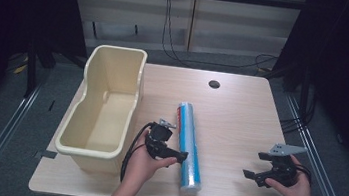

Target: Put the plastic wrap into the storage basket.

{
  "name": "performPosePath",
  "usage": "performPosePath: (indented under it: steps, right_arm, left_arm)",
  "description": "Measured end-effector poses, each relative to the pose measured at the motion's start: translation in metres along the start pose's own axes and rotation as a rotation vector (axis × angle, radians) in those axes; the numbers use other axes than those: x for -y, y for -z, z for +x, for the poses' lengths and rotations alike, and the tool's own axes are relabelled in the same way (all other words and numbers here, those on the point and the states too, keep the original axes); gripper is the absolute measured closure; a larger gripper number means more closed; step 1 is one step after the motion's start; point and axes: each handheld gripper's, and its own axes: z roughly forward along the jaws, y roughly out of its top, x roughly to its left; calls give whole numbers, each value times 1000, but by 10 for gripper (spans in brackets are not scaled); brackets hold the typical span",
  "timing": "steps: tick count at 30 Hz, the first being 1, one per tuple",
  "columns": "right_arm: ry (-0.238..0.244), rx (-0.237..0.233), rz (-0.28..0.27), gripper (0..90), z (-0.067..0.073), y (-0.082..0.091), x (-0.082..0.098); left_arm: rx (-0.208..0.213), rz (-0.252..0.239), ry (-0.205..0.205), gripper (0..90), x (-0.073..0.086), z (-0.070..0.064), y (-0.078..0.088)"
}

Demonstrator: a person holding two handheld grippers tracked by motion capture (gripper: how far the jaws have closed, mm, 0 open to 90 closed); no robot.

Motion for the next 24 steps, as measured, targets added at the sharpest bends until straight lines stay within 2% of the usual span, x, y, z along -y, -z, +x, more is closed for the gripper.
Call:
performPosePath:
  steps: [3, 4, 6, 7, 8, 11, 19, 20, 24]
  right_arm:
    - [11, 24, -3, 35, 1, 2, -1]
    - [23, 41, -7, 43, 2, 4, -2]
    - [25, 38, -13, 44, 2, 5, -2]
    - [24, 44, -14, 43, 2, 6, -3]
    - [27, 47, -16, 37, 2, 6, -3]
    - [33, 55, -23, 40, 4, 8, -3]
    - [34, 74, -25, 38, 1, 12, -1]
    - [26, 75, -35, 36, -1, 14, 0]
    - [14, 81, -46, 38, -1, 17, 0]
  left_arm:
    - [2, 19, 14, 56, -5, 0, -6]
    - [14, 43, 28, 55, -11, 1, -9]
    - [2, 46, 48, 53, -16, 3, -12]
    - [-3, 68, 50, 53, -20, 5, -13]
    - [-19, 76, 64, 53, -24, 7, -14]
    - [-15, 107, 109, 53, -32, 11, -20]
    - [-52, 140, 141, 59, -51, 5, -32]
    - [-65, 158, 168, 60, -54, 4, -37]
    - [-75, 176, 194, 64, -55, 2, -48]
